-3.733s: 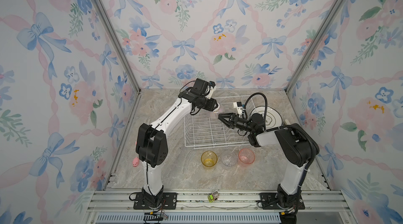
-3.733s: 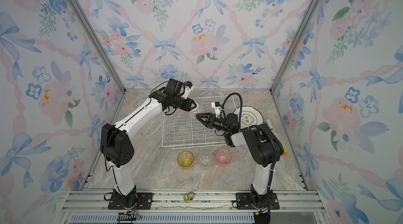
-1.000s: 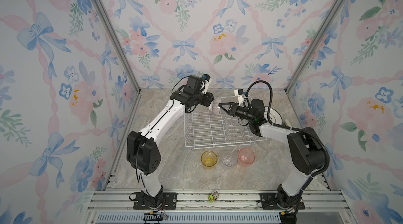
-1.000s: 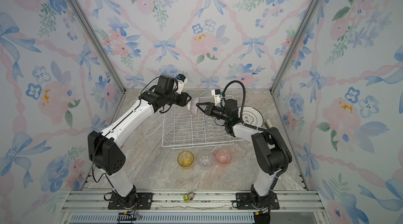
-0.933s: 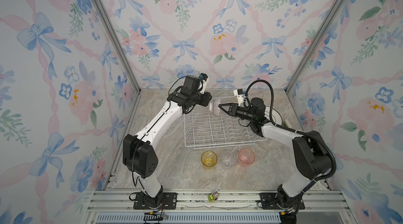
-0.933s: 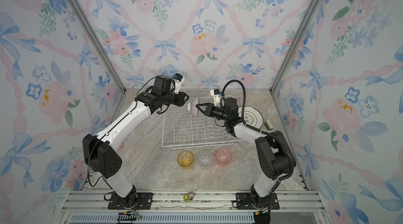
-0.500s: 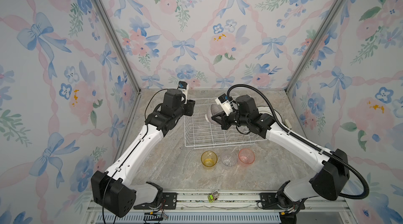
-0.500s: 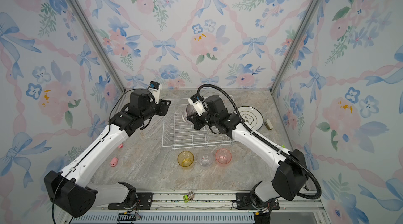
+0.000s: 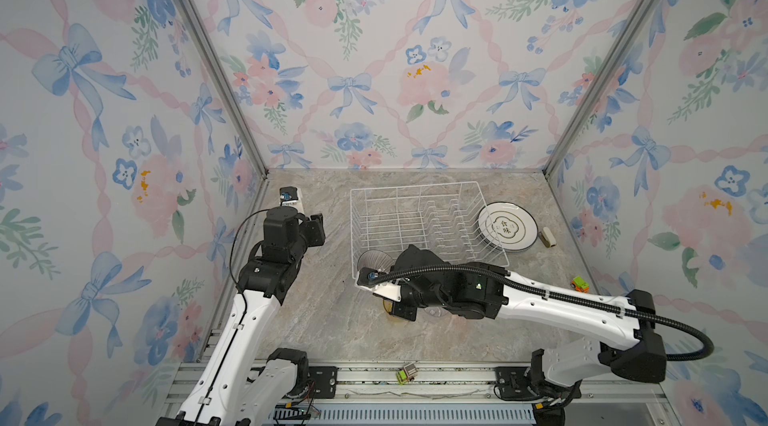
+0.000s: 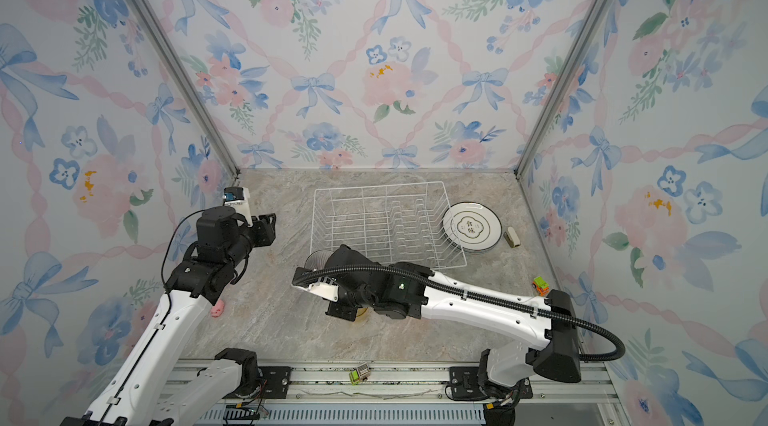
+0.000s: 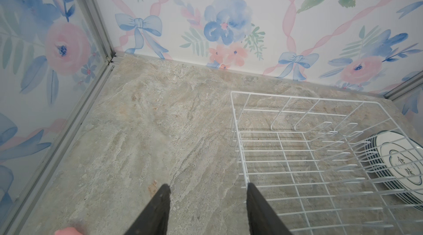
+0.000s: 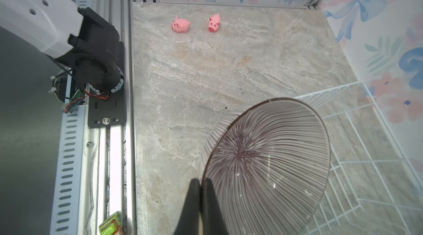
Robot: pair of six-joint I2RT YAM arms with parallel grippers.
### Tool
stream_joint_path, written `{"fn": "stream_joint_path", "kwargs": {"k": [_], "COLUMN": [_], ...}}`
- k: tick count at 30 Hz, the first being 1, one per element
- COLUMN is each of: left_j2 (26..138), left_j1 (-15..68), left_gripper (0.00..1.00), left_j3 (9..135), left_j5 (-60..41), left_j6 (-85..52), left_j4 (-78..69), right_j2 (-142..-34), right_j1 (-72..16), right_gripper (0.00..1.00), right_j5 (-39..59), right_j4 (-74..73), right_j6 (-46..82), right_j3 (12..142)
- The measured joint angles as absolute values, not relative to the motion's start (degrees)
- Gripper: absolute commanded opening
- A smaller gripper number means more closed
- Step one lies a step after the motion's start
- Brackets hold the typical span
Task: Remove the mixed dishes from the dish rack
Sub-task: 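Carry the striped bowl with the right gripper toward the table nearer the robot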
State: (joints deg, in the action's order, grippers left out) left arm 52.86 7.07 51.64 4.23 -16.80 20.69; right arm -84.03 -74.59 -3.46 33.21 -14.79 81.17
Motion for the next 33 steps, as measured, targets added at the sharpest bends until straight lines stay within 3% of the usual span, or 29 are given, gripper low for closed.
{"fn": "stream_joint_path", "kwargs": {"k": [14,33], "left_j2": [52.86,52.99], "left_j1": [1.52,-0.1], "left_gripper": [0.54,0.54], "left_j3": [52.34,52.34], "left_j5": [-0.58,-4.43], "left_j6": [-16.75,-16.56], "left_j4": [20.6,20.58], "right_j2": [-100.71,-110.96], "right_j1": [-86.48,-85.73], "right_gripper": [0.0,0.0], "right_j5": [-12.51,-11.35], "right_j4": [39.9,42.65], "right_j6": [-23.4,-25.78], "right_j3": [89.36,92.16]}}
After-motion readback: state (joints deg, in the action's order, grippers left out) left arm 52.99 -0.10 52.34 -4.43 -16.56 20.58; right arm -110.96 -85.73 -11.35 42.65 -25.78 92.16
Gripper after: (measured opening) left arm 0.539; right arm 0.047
